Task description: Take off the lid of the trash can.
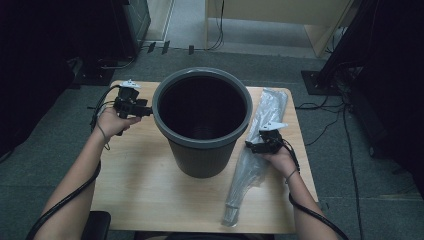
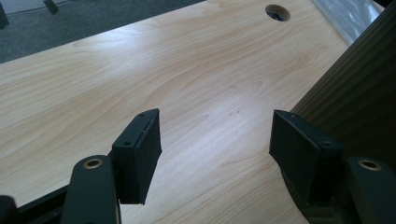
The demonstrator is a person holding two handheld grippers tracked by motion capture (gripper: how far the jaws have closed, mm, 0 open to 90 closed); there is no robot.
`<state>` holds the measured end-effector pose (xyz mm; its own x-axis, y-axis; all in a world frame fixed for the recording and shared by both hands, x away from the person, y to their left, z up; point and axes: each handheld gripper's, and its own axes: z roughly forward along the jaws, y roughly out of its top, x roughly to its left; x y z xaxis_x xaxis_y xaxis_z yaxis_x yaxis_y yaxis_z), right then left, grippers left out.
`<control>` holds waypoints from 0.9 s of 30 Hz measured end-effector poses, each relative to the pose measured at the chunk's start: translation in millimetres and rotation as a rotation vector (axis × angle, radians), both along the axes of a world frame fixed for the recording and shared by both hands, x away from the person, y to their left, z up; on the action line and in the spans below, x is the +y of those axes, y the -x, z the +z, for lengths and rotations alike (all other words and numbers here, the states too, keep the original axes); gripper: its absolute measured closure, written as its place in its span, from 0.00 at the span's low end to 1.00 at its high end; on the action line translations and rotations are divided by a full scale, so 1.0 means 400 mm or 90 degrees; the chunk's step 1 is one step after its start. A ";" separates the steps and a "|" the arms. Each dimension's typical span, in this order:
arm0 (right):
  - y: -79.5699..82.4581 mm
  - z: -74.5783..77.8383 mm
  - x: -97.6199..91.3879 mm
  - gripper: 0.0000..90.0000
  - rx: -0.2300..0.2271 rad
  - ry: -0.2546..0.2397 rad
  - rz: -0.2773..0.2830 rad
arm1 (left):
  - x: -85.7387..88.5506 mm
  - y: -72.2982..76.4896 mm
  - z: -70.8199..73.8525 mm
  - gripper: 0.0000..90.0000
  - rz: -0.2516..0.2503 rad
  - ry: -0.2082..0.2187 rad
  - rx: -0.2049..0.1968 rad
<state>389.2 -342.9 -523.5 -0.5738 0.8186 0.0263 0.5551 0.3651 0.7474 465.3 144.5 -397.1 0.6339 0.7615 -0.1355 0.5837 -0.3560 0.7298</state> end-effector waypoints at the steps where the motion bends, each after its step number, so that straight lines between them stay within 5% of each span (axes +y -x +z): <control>1: 0.000 0.000 0.000 0.21 0.000 0.000 0.000 | 0.000 -0.001 0.003 0.37 -0.001 -0.002 -0.003; 27: 0.001 0.000 0.000 0.21 0.001 0.002 0.000 | -0.009 -0.015 0.120 0.38 -0.004 -0.010 -0.024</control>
<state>389.0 -342.9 -523.4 -0.5739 0.8186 0.0247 0.5558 0.3671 0.7459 471.5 140.8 -349.2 0.6431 0.7594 -0.0989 0.5532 -0.3713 0.7457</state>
